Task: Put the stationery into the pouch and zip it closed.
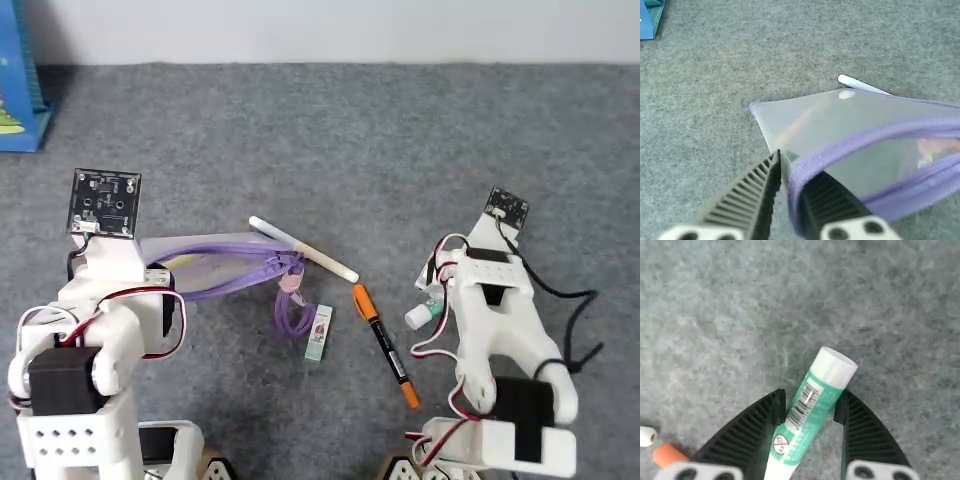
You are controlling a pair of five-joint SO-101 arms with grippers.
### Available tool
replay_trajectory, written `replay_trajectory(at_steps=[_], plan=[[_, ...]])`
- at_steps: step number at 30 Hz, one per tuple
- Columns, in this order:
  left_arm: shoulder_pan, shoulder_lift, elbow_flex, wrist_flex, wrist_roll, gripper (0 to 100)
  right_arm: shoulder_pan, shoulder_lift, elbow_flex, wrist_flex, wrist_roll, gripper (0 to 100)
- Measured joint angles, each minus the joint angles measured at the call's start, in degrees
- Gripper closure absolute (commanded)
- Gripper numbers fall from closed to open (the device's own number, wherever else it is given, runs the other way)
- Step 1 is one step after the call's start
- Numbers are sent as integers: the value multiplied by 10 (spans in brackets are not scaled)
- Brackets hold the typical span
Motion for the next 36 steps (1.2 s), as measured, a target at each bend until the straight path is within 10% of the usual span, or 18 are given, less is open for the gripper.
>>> replay_trajectory(at_steps=[18, 36], plan=[[0, 0, 1, 0, 0, 988, -47, -279, -6, 170, 82, 991], [0, 0, 1, 0, 0, 987, -370, -699, -6, 101, 136, 991]])
